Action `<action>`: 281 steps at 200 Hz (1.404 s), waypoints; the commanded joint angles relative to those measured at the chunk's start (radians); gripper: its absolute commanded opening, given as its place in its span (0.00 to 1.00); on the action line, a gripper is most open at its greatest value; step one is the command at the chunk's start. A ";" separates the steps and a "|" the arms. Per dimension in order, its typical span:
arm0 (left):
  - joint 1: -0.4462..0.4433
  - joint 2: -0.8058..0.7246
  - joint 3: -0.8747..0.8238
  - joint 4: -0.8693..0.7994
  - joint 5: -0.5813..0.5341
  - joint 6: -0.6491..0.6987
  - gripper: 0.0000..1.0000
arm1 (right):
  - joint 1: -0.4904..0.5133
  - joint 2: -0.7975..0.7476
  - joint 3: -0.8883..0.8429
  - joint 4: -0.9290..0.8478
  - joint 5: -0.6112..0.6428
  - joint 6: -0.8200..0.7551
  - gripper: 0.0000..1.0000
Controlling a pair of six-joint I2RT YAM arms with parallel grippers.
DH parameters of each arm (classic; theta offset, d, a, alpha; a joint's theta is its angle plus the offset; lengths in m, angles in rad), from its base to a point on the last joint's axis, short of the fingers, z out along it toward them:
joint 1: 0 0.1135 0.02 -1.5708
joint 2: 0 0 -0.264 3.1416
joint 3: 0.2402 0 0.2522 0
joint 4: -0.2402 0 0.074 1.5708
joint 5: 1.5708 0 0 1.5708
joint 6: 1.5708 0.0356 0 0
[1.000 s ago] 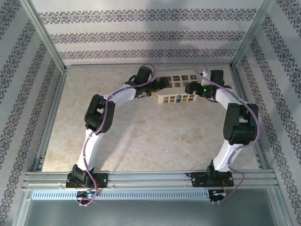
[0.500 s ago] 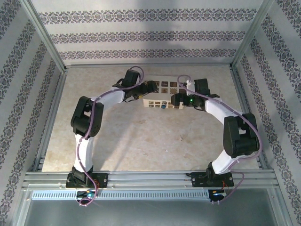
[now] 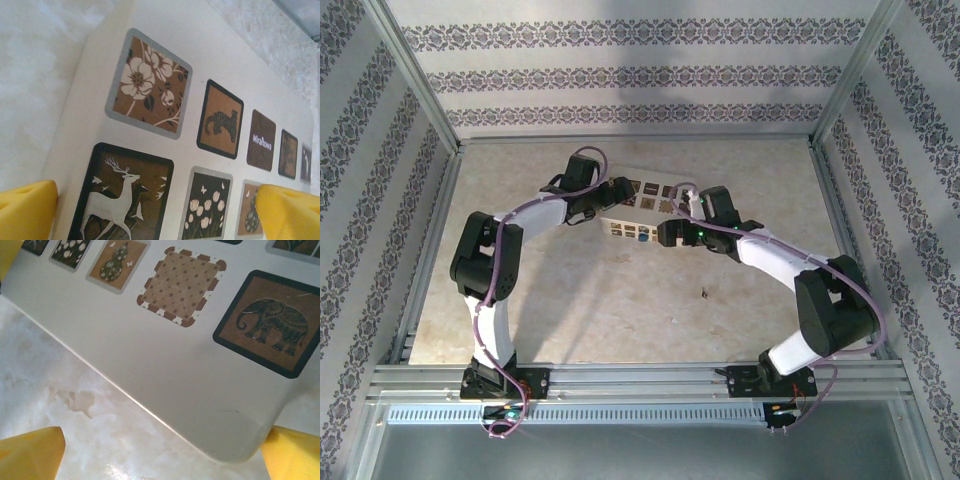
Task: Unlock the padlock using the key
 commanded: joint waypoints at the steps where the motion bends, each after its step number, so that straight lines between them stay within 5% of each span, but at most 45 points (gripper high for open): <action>1: -0.032 -0.047 -0.006 0.052 0.136 0.003 0.99 | 0.072 -0.031 -0.004 0.118 -0.081 0.031 0.98; 72: -0.006 -0.088 -0.046 0.041 0.098 0.017 0.99 | 0.058 -0.087 -0.002 0.013 0.028 0.042 0.98; 163: 0.034 -0.373 -0.149 -0.084 -0.082 0.169 0.99 | -0.016 -0.349 0.039 -0.493 0.227 0.023 0.97; 210: 0.034 -0.598 -0.324 -0.094 -0.151 0.201 0.99 | -0.015 -0.416 0.021 -0.716 0.220 0.069 0.84; 281: 0.033 -0.875 -0.631 -0.017 -0.254 0.095 0.99 | 0.002 -0.376 -0.109 -0.758 0.161 0.114 0.75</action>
